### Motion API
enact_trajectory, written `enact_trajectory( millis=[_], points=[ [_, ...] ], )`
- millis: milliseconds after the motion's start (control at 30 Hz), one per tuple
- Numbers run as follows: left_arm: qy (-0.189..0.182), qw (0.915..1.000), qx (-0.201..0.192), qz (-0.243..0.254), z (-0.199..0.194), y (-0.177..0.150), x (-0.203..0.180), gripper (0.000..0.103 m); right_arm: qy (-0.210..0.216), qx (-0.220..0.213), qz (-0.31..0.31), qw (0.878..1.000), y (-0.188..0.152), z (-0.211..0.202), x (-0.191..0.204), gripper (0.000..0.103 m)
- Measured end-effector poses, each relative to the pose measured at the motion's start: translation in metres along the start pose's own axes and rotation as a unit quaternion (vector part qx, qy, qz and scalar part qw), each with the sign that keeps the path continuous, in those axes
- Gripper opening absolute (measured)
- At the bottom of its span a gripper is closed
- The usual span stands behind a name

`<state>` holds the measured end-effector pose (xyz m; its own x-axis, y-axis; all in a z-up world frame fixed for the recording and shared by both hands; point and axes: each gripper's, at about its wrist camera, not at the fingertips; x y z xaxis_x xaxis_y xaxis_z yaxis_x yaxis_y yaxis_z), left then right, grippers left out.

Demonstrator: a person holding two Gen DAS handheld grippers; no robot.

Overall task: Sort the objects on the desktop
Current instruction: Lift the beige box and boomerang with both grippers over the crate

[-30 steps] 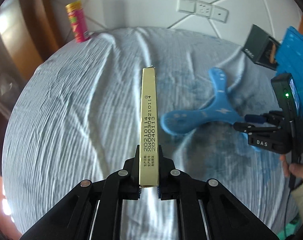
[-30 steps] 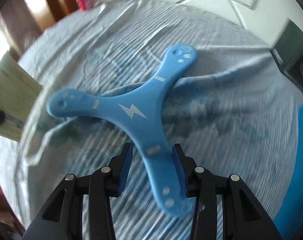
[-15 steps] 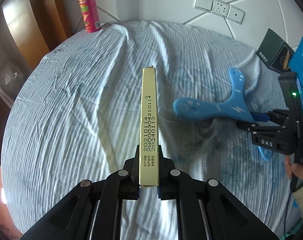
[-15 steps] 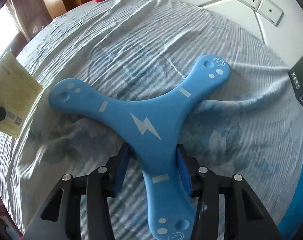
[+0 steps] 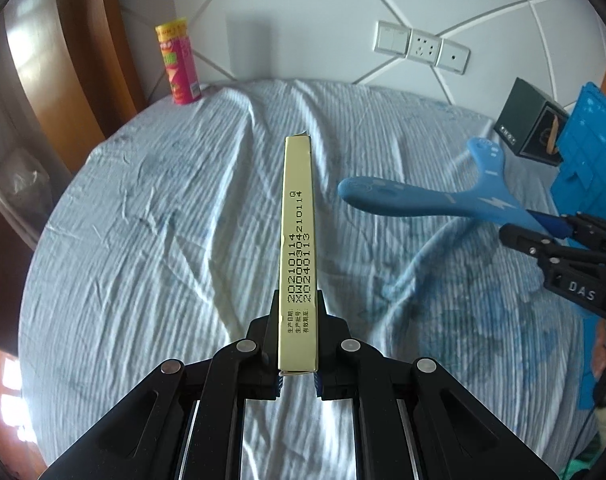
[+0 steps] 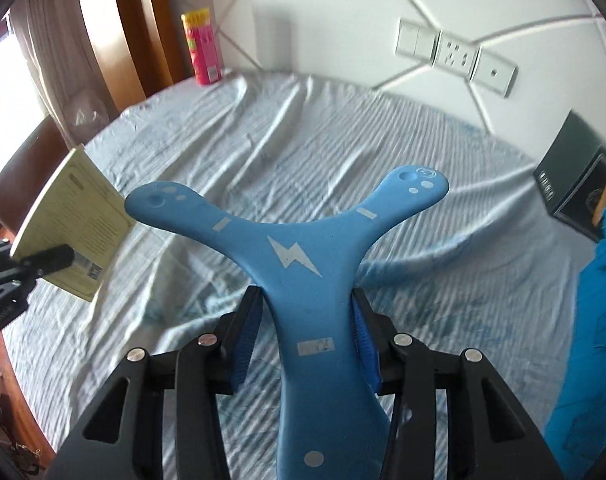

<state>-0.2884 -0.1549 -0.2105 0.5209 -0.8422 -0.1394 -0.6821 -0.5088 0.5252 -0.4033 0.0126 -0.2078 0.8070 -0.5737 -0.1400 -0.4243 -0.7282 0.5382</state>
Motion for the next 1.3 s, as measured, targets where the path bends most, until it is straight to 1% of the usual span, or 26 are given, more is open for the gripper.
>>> enact_trajectory(
  millis=[267, 467, 533, 700, 867, 967, 1067, 1300],
  points=[
    [-0.007, 0.9996, -0.016, 0.023, -0.032, 0.009, -0.006, 0.011, -0.038, -0.018, 0.015, 0.999, 0.017, -0.049, 0.017, 0.044],
    [-0.017, 0.9986, -0.031, 0.040, -0.060, 0.007, -0.017, 0.011, -0.067, -0.032, 0.033, 0.997, 0.018, -0.088, 0.026, 0.044],
    [-0.015, 0.9982, -0.041, 0.043, -0.070, 0.006, -0.024, 0.011, -0.076, -0.038, 0.037, 0.996, 0.016, -0.103, 0.028, 0.044],
    [-0.005, 0.9968, -0.064, 0.049, -0.095, 0.003, -0.044, 0.011, -0.090, -0.056, 0.033, 0.994, 0.012, -0.140, 0.025, 0.044],
    [-0.008, 0.9966, -0.073, 0.038, -0.118, 0.000, -0.068, 0.011, -0.100, -0.073, 0.033, 0.992, 0.000, -0.178, 0.012, 0.044],
    [-0.018, 0.9955, -0.085, 0.038, -0.138, -0.002, -0.081, 0.011, -0.110, -0.080, 0.039, 0.990, -0.007, -0.199, 0.004, 0.044],
    [-0.029, 0.9933, -0.100, 0.050, -0.159, -0.003, -0.095, 0.011, -0.124, -0.086, 0.051, 0.987, -0.014, -0.223, -0.002, 0.044],
    [-0.068, 0.9848, -0.134, 0.088, -0.202, 0.005, -0.132, 0.011, -0.185, -0.106, 0.081, 0.974, -0.023, -0.290, -0.016, 0.044]
  ],
)
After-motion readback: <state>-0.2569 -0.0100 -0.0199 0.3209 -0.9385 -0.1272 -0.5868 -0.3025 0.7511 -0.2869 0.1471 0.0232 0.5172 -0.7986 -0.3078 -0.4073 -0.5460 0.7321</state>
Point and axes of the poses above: each gripper's, at about its wrist camera, not at the fingertips, and z roughly the way its jaws point, x to its left, y to its top, and after that the axes turned 14 degrees about -z, right-handed
